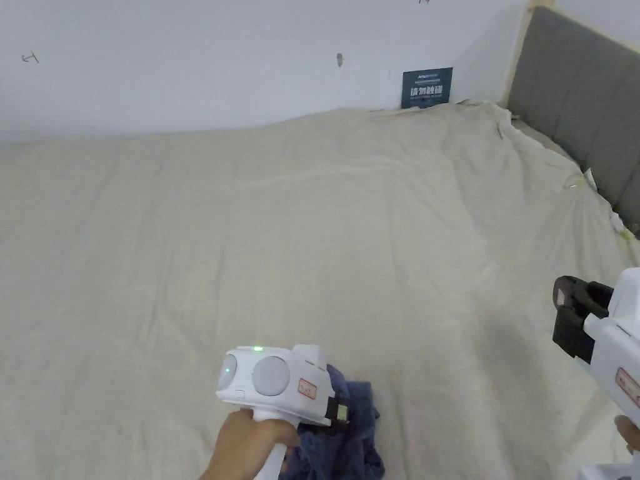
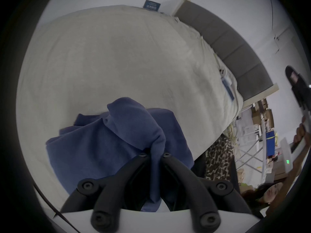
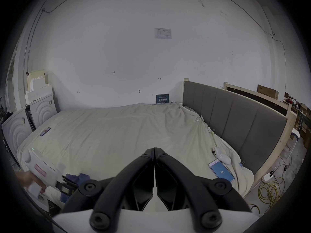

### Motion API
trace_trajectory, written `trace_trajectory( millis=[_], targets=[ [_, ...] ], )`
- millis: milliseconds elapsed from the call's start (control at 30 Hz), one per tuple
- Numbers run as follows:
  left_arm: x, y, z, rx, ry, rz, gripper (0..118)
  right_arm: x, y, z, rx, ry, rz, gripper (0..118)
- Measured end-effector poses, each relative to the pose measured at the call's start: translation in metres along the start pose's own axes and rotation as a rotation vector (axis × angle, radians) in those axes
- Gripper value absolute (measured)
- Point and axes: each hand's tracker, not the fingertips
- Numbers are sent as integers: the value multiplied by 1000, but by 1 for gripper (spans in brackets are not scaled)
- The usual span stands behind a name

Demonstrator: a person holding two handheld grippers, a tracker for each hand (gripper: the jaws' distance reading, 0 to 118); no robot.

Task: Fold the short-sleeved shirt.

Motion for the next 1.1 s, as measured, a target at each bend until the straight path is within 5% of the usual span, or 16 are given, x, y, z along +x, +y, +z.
trace_trajectory(
  millis=[67,133,200,300,400,433,900,967,1033,1100],
  targets=[
    [6,-1,-12,-2,24,-16,6,3,-1,1,-5,-4,-1,0],
    [8,-3,-21,-1,49,-9,19,4,-2,1,-9,-10,1,0],
    [5,-4,-22,11,16,18,48,6,-3,2,-13,-16,1,0],
    [3,-5,-11,39,-110,64,64,8,-2,4,-10,-19,-5,0],
    [7,-2,6,49,-109,66,107,8,0,4,-11,-21,3,0],
    [7,-2,15,72,-108,59,113,7,0,4,-9,-20,3,0],
    [-51,-20,104,342,51,81,110,-7,8,5,9,13,17,0],
    [-56,-27,103,378,130,70,89,-7,8,5,11,16,19,0],
    [-57,-36,101,444,176,36,49,-7,9,5,11,16,19,0],
    [-58,-43,94,477,189,12,21,-7,9,6,13,14,17,0]
  ],
)
